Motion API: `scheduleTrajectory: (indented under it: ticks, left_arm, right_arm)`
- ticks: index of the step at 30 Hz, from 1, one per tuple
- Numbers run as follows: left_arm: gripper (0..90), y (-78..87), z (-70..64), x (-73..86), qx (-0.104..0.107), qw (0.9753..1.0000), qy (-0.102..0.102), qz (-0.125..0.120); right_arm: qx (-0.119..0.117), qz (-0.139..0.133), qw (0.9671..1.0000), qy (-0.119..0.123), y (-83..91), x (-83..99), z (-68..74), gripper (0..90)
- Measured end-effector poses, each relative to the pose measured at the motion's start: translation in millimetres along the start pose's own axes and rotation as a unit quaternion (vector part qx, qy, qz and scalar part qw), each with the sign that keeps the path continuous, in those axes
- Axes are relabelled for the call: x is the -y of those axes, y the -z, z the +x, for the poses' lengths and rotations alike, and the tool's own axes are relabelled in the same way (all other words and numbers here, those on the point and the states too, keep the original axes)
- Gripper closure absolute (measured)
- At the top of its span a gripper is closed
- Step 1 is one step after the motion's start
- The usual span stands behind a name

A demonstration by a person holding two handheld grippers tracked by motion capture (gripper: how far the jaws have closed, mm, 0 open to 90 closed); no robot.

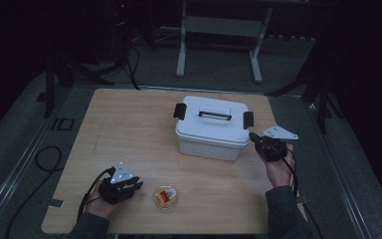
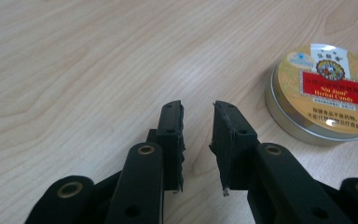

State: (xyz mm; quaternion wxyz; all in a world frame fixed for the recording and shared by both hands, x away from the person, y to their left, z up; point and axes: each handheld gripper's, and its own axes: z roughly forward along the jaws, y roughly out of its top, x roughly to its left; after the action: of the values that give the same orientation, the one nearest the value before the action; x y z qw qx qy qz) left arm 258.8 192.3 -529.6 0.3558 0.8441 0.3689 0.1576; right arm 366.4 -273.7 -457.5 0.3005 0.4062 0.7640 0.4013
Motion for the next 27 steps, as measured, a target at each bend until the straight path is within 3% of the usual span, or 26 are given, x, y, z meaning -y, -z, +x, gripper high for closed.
scheduleTrajectory:
  ticks: [18, 19, 23, 27]
  left_arm:
    - [75.7, -4.2, 26.9, -32.2, -0.017, 0.9994, 0.003, -0.030]
    - [76.4, -6.2, 35.4, -43.0, -0.022, 0.9991, 0.004, -0.036]
    - [78.3, -7.4, 43.7, -55.3, -0.026, 0.9986, 0.005, -0.046]
    - [81.2, -16.9, 58.8, -79.4, -0.032, 0.9978, 0.001, -0.058]
  right_arm:
    - [-0.026, -0.011, 0.9993, 0.025, 4.1, -0.4, 28.7, 90.0]
    - [-0.029, -0.012, 0.9990, 0.033, 4.9, 0.0, 33.9, 90.0]
    - [-0.034, -0.013, 0.9986, 0.039, 5.4, -0.4, 38.5, 90.0]
    - [-0.037, -0.013, 0.9981, 0.048, 6.9, -1.1, 41.1, 89.4]
